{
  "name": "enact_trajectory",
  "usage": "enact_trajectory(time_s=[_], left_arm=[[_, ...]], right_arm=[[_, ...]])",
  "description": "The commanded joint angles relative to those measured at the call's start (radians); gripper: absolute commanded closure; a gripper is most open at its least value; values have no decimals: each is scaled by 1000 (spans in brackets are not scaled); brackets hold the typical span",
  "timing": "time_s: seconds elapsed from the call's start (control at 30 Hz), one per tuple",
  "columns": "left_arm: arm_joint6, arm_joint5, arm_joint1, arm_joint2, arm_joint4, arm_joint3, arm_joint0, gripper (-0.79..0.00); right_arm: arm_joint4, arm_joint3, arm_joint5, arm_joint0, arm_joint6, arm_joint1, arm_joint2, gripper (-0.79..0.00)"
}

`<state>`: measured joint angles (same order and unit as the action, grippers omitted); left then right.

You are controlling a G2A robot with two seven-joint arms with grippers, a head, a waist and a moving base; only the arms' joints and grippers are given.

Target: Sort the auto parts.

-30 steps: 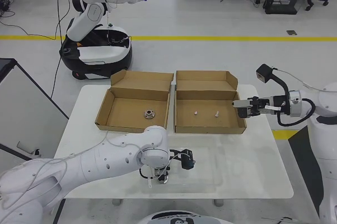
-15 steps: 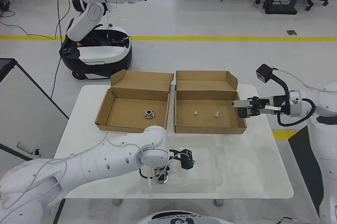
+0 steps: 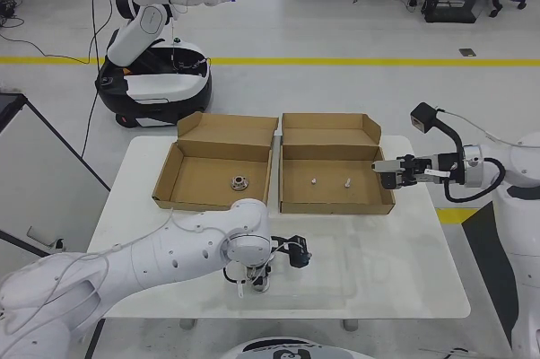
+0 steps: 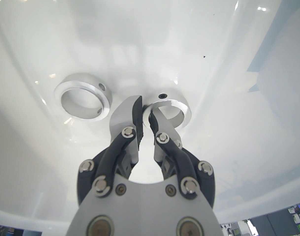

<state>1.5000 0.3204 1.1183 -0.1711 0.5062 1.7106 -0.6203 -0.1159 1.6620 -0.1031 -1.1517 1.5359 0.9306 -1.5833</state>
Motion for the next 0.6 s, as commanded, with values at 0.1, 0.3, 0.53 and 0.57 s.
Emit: enact_trajectory(time_s=[0.1,0.3,0.53,0.57], left_arm=[[-9,9,-14,-31,-44,43,61,0],[34,-35,-45,-102,-38,154,111,0],[36,-71,-85,-168,-44,243,132,0],[35,-82,-89,-184,-52,256,134,0]], right_arm=[[0,0,0,0,0,0,0,-785],[0,0,0,0,0,0,0,-785],[0,0,0,0,0,0,0,-785],[0,0,0,0,0,0,0,-785]])
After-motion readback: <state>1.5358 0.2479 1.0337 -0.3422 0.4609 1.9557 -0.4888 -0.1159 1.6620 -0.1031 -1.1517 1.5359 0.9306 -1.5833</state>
